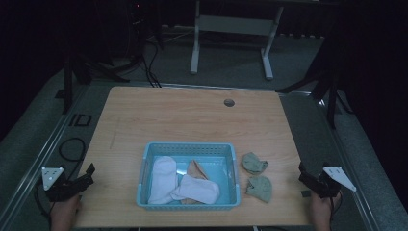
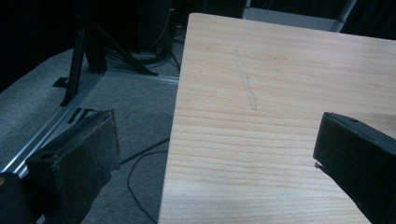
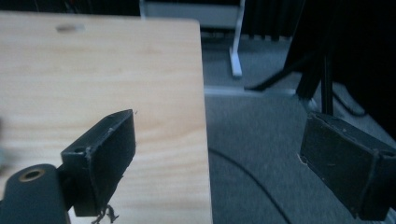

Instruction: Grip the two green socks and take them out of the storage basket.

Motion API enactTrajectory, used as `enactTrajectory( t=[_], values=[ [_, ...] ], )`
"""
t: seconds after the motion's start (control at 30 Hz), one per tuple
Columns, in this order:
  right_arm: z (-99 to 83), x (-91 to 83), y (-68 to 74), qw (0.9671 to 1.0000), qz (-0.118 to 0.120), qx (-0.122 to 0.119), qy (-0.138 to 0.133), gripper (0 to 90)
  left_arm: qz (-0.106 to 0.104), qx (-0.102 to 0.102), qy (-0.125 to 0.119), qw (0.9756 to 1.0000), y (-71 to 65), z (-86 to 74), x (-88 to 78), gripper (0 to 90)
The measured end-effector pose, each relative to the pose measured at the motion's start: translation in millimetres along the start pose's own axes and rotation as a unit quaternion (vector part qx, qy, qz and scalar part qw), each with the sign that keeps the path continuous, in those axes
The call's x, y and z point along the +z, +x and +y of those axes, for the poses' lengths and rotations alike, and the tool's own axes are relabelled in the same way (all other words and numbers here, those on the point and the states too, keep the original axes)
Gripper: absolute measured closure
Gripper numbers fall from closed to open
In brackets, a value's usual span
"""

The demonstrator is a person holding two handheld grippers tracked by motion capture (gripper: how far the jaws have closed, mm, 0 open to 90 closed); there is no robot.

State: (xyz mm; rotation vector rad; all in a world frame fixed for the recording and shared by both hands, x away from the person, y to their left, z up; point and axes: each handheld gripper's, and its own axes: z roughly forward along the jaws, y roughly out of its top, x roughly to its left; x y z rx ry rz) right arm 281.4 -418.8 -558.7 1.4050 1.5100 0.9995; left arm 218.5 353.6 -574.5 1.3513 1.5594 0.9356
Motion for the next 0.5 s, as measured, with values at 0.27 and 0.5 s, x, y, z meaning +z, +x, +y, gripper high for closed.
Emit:
enactTrajectory(
  t=[0.27, 0.5],
  values=[
    [-1.1, 3.8, -0.1, 1.0, -0.001, -0.002, 0.008, 10.2, 0.001, 0.0, -0.002, 1.0, -0.2, -0.2, -0.5, 0.7],
    [-0.8, 5.0, 0.3, 0.9999, 0.004, -0.001, 0.014, 10.2, 0.001, 0.0, -0.002, 1.0, 0.0, -0.2, -0.5, 0.7]
  ],
)
